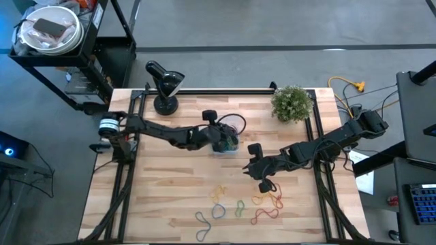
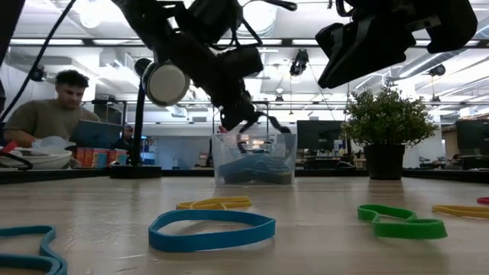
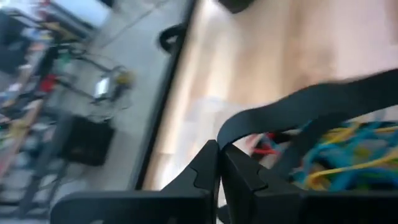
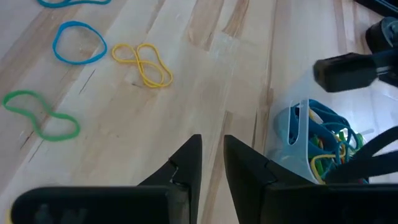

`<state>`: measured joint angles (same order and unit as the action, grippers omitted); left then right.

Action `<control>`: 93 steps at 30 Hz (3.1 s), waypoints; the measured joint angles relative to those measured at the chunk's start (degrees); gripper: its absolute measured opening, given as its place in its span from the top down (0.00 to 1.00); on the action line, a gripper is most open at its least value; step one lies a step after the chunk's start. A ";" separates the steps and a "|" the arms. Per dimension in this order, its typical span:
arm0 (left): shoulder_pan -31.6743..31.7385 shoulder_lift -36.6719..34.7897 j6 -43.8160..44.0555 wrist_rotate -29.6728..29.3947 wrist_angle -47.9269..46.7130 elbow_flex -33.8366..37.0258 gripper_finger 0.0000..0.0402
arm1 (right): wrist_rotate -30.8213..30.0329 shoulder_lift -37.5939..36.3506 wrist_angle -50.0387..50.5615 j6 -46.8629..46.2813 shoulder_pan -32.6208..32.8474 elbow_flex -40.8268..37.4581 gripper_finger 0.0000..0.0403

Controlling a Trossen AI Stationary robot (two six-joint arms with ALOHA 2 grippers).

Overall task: Pick and place rubber bands into bin
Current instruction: Put black rubberband into the transparent bin, then put green rubberband into the transparent bin

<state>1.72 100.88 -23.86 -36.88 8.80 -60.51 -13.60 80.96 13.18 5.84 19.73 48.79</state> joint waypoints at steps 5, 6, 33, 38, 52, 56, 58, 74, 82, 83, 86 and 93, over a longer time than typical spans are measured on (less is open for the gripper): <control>0.45 0.15 3.20 3.55 -6.52 -2.25 1.00 | -0.01 0.01 -0.02 0.16 -0.02 -0.12 0.85; 0.52 -0.05 3.66 3.55 -7.05 -2.40 1.00 | -0.01 0.01 -0.02 0.16 -0.02 -0.15 0.85; 1.08 -4.18 8.93 15.57 -29.08 -8.28 0.60 | 0.02 0.01 -0.18 0.14 -0.02 -0.32 0.85; 1.28 -5.43 10.04 15.82 -34.40 -10.87 0.60 | 0.02 0.02 -0.52 0.06 -0.02 -0.43 0.85; 1.92 -9.54 10.07 23.39 -35.06 -11.21 0.60 | 0.04 0.10 -0.47 -1.41 -0.03 -0.52 0.85; 0.39 -10.86 11.58 23.53 -35.22 -10.85 0.60 | 0.52 0.10 -0.46 -3.31 0.00 -0.62 0.85; -1.01 -10.95 12.97 25.11 -36.03 -10.56 0.60 | 2.19 0.10 -0.50 -4.62 0.00 -1.07 0.85; -22.81 -11.08 23.55 26.51 -35.74 -4.62 0.60 | 21.17 4.90 -12.47 -9.07 1.05 -4.56 0.85; -27.59 -11.55 27.00 21.53 -29.78 0.13 0.60 | 24.67 15.04 -15.60 -9.59 2.18 -1.94 0.85; -27.73 -11.64 28.13 21.38 -29.52 0.75 0.60 | 24.77 16.34 -15.48 -9.99 2.20 -1.29 0.85; -27.81 -11.78 31.07 21.38 -29.76 2.39 0.60 | 24.78 19.51 -15.30 -10.24 2.44 0.35 0.85; -27.94 -13.30 32.57 21.22 -30.25 3.25 0.60 | 24.80 22.81 -14.98 -10.40 2.84 2.99 0.85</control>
<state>-26.22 87.58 8.71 -15.66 -21.45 -57.25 11.20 103.77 -1.80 -4.56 22.56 51.78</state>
